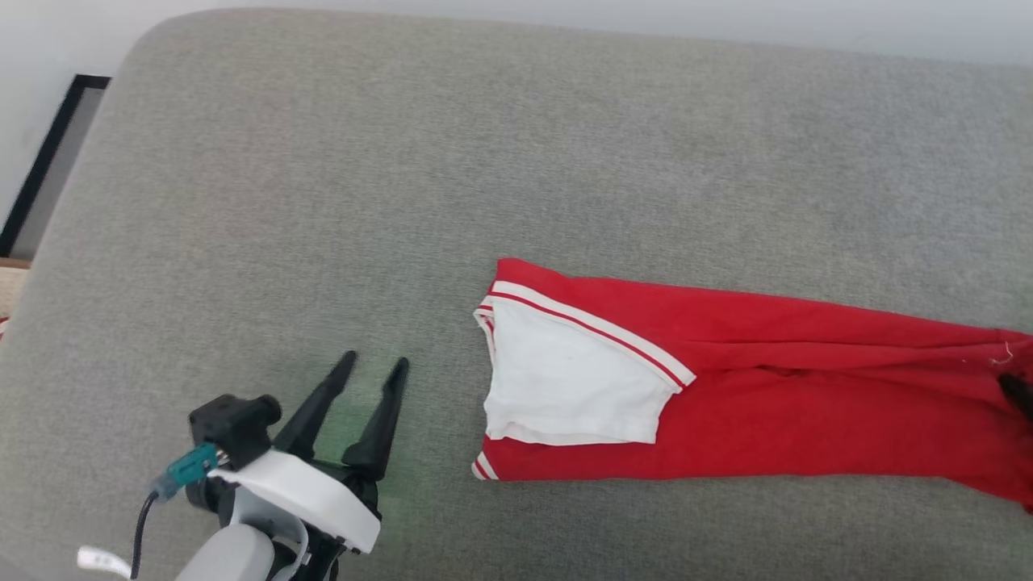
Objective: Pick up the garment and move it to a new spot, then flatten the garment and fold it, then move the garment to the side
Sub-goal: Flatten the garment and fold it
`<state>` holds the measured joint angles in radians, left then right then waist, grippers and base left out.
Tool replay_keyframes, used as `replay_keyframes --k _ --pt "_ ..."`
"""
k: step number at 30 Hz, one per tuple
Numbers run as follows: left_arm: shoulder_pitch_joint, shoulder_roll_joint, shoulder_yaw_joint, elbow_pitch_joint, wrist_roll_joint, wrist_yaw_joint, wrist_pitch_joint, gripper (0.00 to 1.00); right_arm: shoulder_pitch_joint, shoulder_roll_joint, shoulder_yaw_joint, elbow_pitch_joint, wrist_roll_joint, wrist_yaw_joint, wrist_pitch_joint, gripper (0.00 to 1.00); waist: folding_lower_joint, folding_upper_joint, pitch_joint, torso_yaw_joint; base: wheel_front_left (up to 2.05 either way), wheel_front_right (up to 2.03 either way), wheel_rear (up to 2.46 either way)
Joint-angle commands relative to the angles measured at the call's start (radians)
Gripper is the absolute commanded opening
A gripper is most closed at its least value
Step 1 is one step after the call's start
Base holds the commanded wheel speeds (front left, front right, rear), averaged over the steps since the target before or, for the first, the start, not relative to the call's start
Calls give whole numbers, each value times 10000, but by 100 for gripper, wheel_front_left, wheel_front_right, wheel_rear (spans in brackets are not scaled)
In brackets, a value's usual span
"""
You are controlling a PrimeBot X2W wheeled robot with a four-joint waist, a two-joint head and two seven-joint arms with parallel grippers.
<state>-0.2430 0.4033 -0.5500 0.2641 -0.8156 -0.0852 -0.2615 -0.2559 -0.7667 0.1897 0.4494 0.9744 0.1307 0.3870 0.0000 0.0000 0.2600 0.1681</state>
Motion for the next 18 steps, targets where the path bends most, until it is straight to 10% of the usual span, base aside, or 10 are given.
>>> replay_keyframes --k 1,16,17,18 --pt "239 -263 385 38 475 -65 -42 100 194 146 36 89 -21 -1 113 100 0 0 -61 94 0 0 0" --pt "1576 -2579 4414 -796 6140 -334 -44 100 152 745 -89 667 -216 -1 646 100 0 0 -164 -63 0 0 0" --pt "1618 -2653 4483 -782 6297 -371 -45 100 132 784 -68 679 -221 -1 723 49 0 0 -155 -87 0 0 0" --pt "1653 -2719 4555 -763 6350 -380 -45 100 112 804 -24 649 -236 -1 796 23 0 0 -145 -108 0 0 0"
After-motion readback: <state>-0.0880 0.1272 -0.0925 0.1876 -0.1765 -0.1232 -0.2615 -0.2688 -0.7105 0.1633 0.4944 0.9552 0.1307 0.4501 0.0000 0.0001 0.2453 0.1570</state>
